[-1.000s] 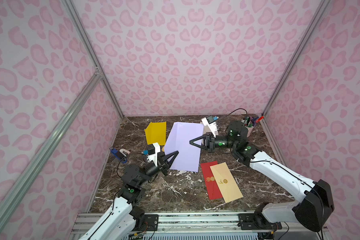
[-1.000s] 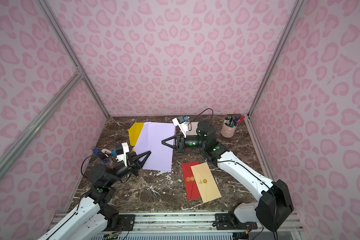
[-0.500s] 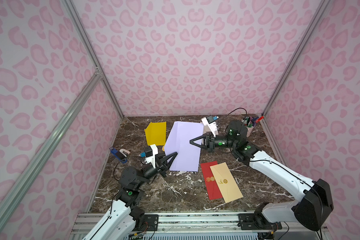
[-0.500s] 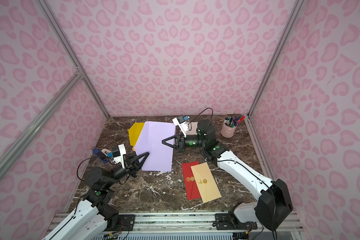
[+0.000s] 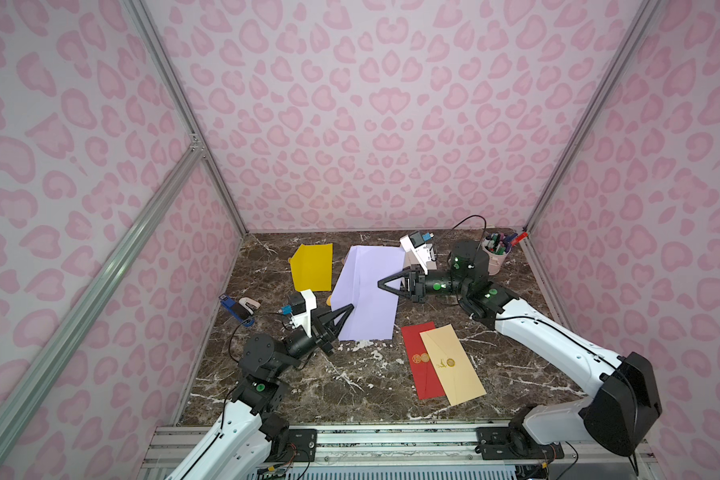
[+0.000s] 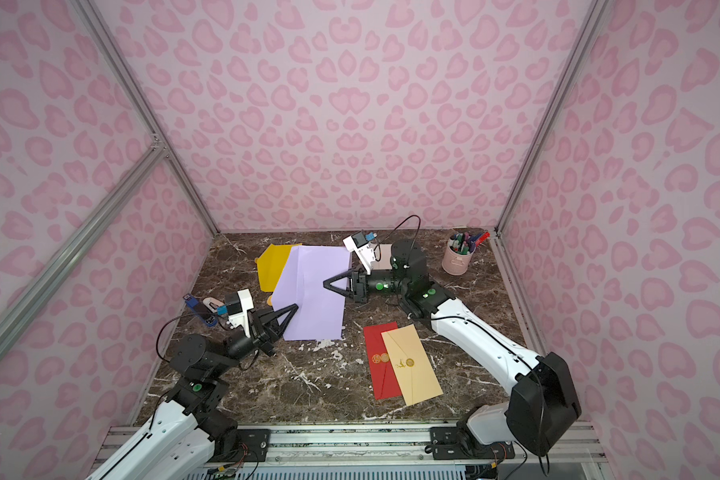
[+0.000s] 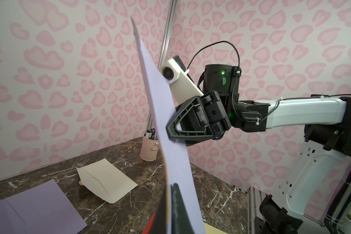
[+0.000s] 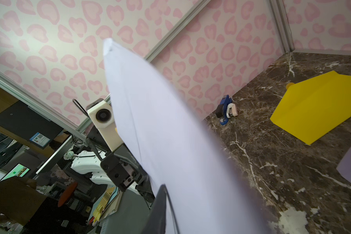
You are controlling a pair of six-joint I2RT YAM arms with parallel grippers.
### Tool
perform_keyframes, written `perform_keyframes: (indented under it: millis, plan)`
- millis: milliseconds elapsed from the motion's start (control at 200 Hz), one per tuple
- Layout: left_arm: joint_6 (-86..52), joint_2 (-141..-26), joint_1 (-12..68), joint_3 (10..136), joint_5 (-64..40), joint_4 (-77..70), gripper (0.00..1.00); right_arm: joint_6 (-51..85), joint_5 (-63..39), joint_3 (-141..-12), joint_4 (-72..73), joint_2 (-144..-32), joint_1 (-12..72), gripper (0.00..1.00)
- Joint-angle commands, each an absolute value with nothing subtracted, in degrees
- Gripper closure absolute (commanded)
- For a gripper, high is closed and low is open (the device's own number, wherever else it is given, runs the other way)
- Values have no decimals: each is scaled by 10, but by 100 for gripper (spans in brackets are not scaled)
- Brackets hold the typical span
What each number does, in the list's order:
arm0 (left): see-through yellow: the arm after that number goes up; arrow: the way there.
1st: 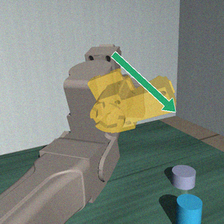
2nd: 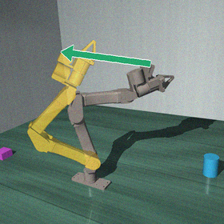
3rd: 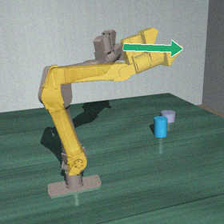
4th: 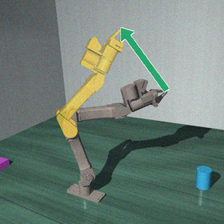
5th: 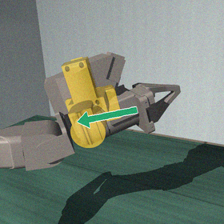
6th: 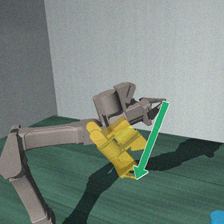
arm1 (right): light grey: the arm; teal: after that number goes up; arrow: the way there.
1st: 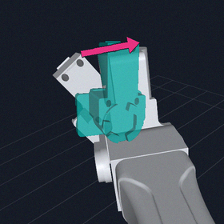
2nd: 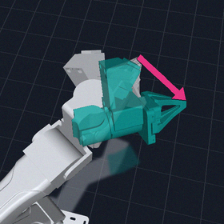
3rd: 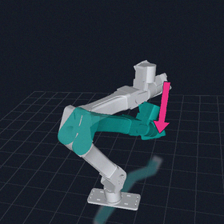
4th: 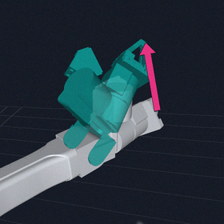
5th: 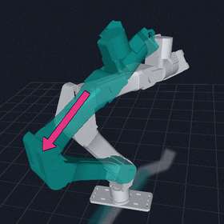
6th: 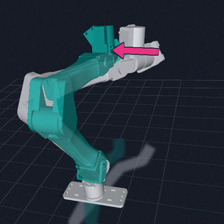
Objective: Open the envelope
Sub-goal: Place the envelope at the center of the board.
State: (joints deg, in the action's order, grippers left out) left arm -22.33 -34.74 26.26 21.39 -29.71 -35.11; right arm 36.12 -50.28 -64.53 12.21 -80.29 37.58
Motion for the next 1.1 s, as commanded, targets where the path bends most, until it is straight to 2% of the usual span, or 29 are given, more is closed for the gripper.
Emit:
perform_keyframes:
  millis: [0, 80, 190, 525, 655, 845, 1095]
  plan:
    - [-221, -343, 263, 213, -304, -384, 95, 340, -467, -650, 91, -811, 376, 67]
    - [-221, -342, 263, 213, -297, -379, 95, 334, -450, -649, 78, -819, 371, 58]
    - [-217, -342, 263, 215, -284, -367, 95, 323, -423, -649, 54, -832, 367, 53]
    - [-201, -349, 253, 218, -225, -323, 95, 315, -388, -634, 32, -846, 349, 49]
    - [-197, -358, 238, 228, -163, -279, 95, 312, -363, -617, 21, -842, 341, 50]
    - [-238, -402, 171, 236, -100, -193, 95, 296, -324, -599, -6, -832, 338, 50]
    - [-307, -513, 57, 229, -178, -106, 95, 292, -311, -578, -13, -823, 328, 49]
